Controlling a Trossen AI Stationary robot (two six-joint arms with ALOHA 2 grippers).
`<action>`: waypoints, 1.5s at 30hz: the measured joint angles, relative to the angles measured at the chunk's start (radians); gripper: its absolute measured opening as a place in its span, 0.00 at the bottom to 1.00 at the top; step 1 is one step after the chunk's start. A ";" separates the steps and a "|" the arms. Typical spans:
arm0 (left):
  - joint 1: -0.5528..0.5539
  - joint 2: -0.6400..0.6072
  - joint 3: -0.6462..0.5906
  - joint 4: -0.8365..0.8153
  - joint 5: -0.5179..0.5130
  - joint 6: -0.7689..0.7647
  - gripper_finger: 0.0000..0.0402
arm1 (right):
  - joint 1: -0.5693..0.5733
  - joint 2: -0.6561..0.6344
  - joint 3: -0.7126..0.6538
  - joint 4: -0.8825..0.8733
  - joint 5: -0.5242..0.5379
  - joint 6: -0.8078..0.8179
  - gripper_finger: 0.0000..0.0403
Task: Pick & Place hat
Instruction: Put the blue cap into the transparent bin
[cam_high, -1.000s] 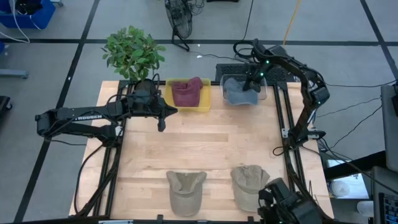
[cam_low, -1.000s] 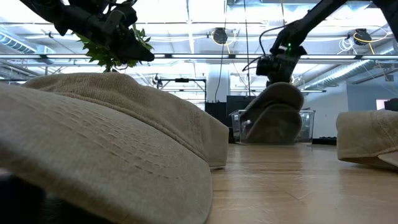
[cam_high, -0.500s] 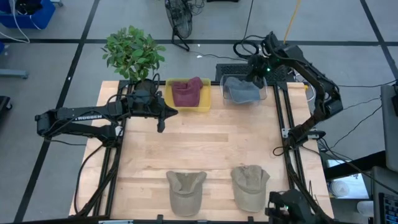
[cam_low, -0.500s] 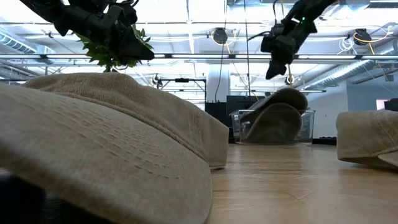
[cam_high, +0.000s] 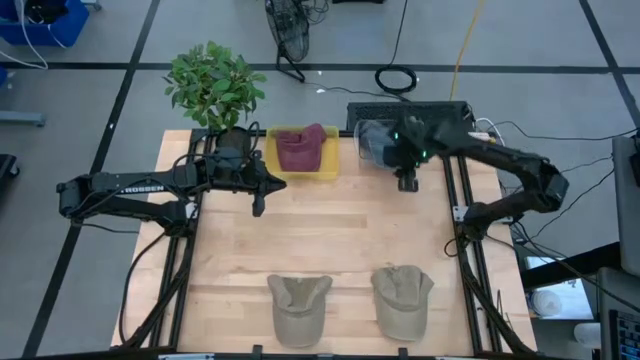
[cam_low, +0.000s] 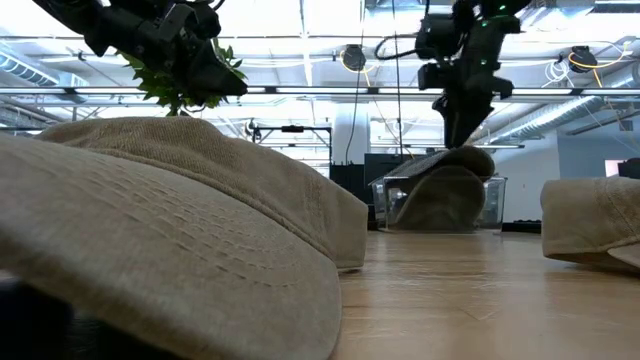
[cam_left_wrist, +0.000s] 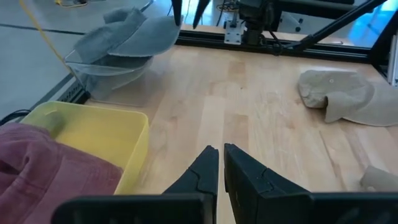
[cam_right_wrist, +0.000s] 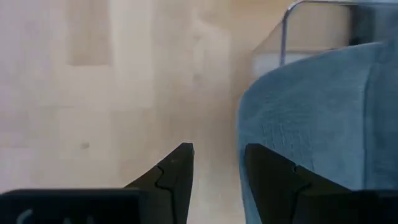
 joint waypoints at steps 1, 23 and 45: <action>-0.002 0.000 0.000 0.000 0.000 0.002 0.08 | 0.034 -0.020 -0.024 0.028 0.055 0.017 0.33; -0.005 0.000 0.000 0.033 0.000 0.013 0.08 | 0.310 -0.269 -0.439 0.430 0.778 0.020 0.34; -0.024 0.000 0.000 0.023 -0.001 -0.009 0.08 | 0.362 -0.274 -0.520 0.678 0.912 -0.103 0.03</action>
